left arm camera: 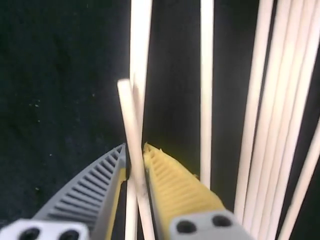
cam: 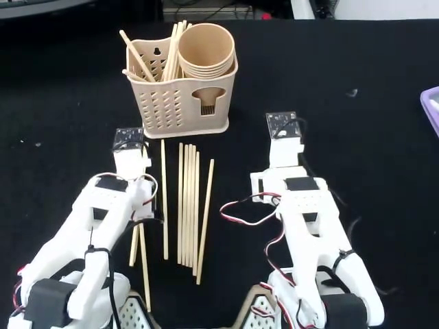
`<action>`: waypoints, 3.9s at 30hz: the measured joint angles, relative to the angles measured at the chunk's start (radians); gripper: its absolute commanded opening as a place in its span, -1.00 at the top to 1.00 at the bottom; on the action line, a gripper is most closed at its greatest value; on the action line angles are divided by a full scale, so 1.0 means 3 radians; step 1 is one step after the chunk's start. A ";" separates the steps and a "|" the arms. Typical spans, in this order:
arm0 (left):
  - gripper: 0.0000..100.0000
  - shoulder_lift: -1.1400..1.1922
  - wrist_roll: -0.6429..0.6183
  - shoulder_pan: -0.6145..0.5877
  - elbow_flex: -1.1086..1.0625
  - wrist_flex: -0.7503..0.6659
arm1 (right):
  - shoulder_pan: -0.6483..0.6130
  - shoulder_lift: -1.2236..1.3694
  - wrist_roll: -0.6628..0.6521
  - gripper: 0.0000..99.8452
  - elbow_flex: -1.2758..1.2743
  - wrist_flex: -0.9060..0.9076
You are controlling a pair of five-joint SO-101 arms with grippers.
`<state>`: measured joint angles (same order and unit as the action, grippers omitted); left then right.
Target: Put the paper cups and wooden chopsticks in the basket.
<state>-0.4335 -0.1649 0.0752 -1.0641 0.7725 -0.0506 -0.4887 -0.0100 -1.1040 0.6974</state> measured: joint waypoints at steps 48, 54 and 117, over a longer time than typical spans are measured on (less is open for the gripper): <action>0.60 0.0000 0.0010 -0.0747 0.0026 -0.0210 | 0.0000 0.0000 0.0000 0.68 0.0000 0.0000; 0.60 0.0000 0.0256 -0.0818 0.0026 -0.0210 | 0.0000 0.0000 0.0000 0.68 0.0000 0.0000; 0.94 0.0788 -0.0123 -0.0772 0.1534 0.0962 | 0.0000 0.0000 0.0000 0.68 0.0000 0.0000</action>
<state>-0.1972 -0.2018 -0.1565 -0.6038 1.0610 -0.0506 -0.4887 -0.0100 -1.1040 0.6974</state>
